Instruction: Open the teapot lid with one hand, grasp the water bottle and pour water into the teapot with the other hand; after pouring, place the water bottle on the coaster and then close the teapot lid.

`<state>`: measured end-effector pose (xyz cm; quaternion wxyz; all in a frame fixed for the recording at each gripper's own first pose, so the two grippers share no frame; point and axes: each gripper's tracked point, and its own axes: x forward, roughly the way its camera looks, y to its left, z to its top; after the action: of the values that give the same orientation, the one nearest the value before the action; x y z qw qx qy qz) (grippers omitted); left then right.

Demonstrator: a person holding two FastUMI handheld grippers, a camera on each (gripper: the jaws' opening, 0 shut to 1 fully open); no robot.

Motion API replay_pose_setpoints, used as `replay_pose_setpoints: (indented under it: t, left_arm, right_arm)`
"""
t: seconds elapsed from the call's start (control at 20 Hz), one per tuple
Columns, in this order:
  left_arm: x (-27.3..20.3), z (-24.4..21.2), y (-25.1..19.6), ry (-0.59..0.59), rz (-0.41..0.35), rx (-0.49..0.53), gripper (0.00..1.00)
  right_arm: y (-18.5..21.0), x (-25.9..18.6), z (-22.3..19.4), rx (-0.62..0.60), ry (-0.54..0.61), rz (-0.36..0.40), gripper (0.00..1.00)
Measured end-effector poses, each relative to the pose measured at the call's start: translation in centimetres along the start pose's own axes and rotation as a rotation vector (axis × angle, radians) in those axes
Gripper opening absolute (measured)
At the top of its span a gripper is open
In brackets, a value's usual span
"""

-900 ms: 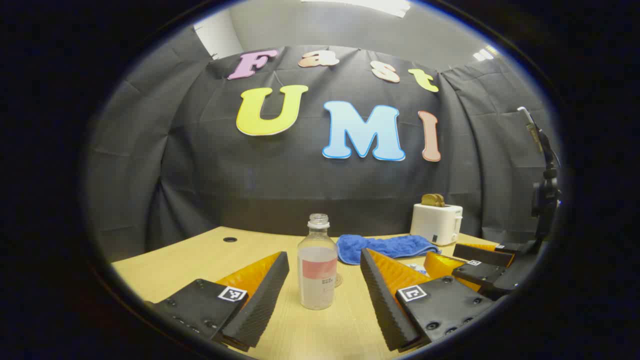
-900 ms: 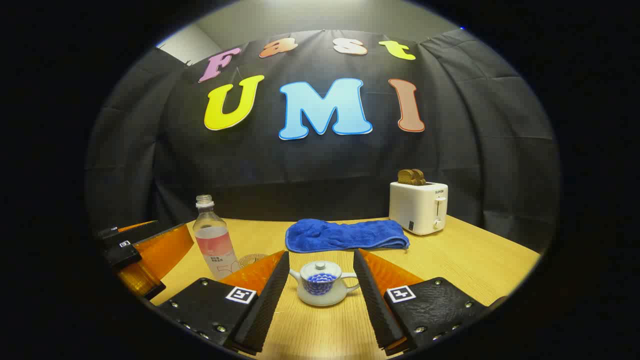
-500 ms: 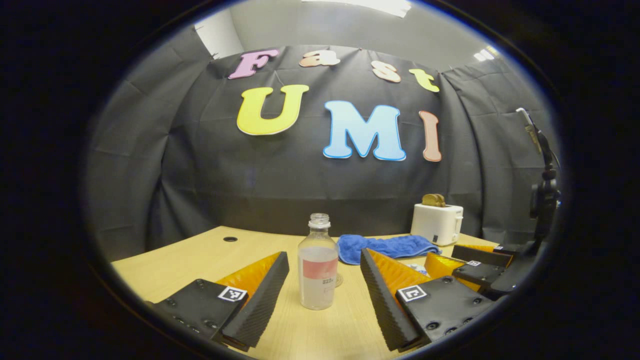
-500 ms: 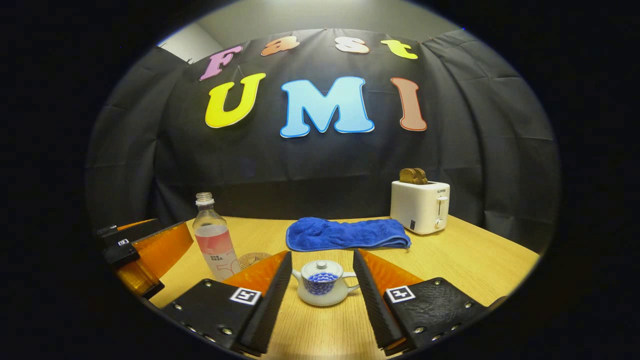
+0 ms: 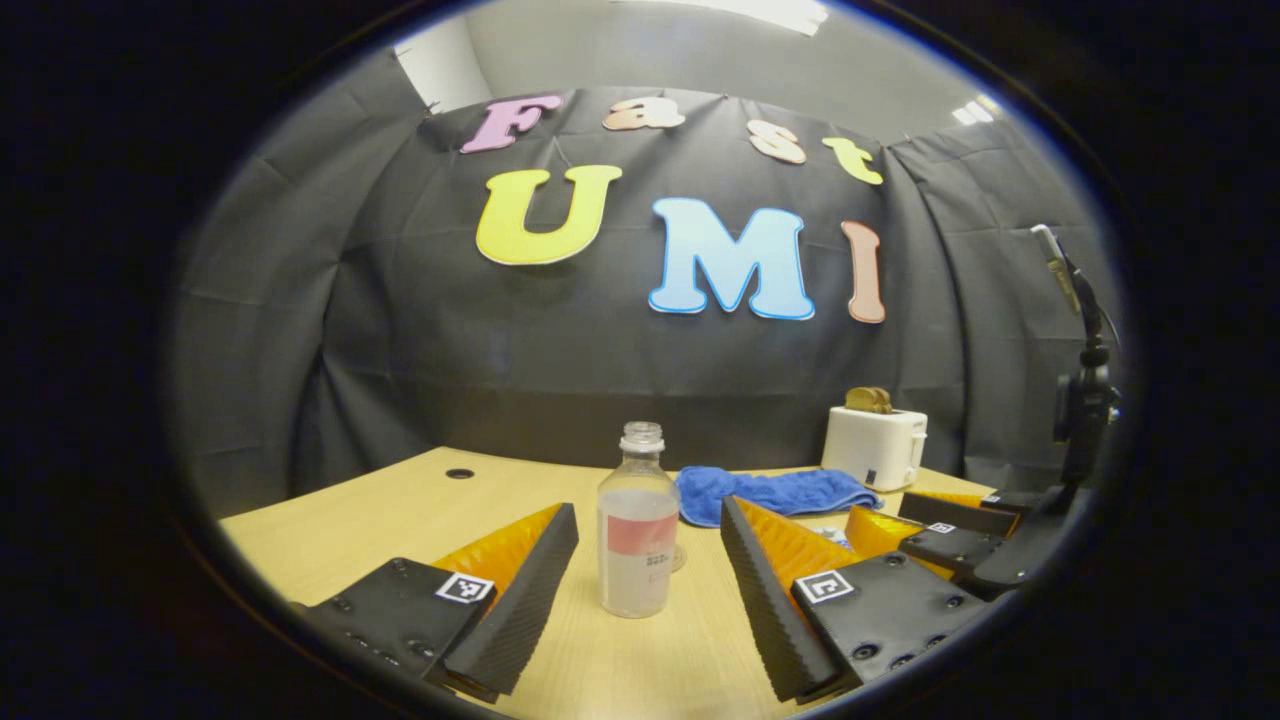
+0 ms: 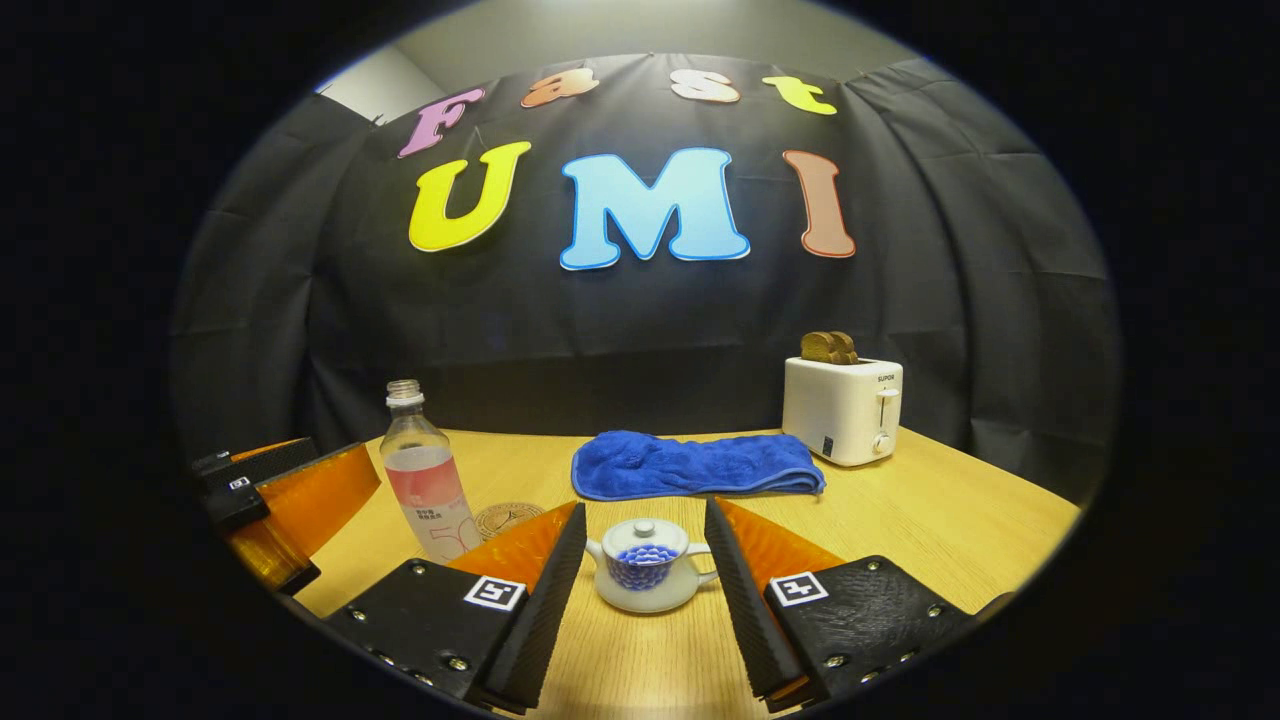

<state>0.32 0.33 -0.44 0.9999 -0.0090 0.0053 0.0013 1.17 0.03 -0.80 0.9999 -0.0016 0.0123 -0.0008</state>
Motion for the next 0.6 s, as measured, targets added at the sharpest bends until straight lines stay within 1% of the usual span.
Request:
replay_pose_setpoints:
  t: [0.2, 0.4, 0.45, 0.5, 0.6]
  left_arm:
    - [-0.1, 0.0, 0.1, 0.001, 0.000, -0.002, 0.97]
    - [-0.1, -0.4, 0.3, 0.006, -0.002, -0.008, 0.97]
    - [-0.1, -0.6, 0.5, 0.008, -0.001, -0.010, 0.97]
    - [0.0, -0.6, 0.6, 0.009, 0.000, -0.011, 0.97]
    - [0.2, -0.8, 0.9, 0.012, 0.003, -0.014, 0.97]
  right_arm:
    - [0.2, 1.5, -0.8, 0.009, 0.044, 0.014, 0.74]
    - [-0.2, 3.6, -1.5, -0.016, 0.065, -0.005, 0.74]
    - [-0.2, 3.8, -1.5, -0.015, 0.071, -0.006, 0.68]
    - [-0.2, 4.2, -1.7, -0.015, 0.079, -0.008, 0.59]
    - [-0.3, 4.9, -2.1, -0.025, 0.089, -0.012, 0.58]
